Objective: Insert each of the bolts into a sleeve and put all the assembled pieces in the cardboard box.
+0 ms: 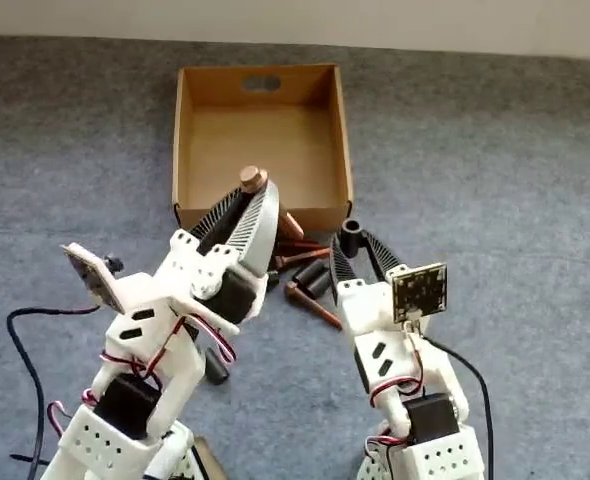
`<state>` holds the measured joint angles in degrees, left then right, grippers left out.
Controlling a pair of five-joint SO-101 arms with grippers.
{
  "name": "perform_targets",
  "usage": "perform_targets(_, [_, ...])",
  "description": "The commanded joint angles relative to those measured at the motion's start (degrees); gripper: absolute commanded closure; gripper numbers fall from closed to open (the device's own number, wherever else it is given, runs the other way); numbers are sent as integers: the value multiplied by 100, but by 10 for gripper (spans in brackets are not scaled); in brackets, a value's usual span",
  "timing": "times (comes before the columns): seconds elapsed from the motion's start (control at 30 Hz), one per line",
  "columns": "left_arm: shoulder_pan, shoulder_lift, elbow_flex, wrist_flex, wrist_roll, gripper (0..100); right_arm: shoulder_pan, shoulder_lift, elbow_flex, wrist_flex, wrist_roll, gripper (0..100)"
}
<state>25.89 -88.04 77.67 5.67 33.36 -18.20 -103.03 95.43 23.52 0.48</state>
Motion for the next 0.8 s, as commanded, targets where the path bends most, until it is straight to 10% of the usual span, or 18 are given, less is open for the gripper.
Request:
perform_targets(0.0, [585,-92,-110,-185,-651,992,75,-31,-4,-154,44,992])
perform_targets(0.2, [1103,919,-558,-185,-2479,992,75,-31,-4,-154,44,992])
perform_targets(0.57, [1103,2651,-1868,-211,-2558,992,75,-31,4,-127,44,992])
perform_targets(0.77, [971,3284,-1349,-1969,-2567,992,75,-31,13,-127,44,992])
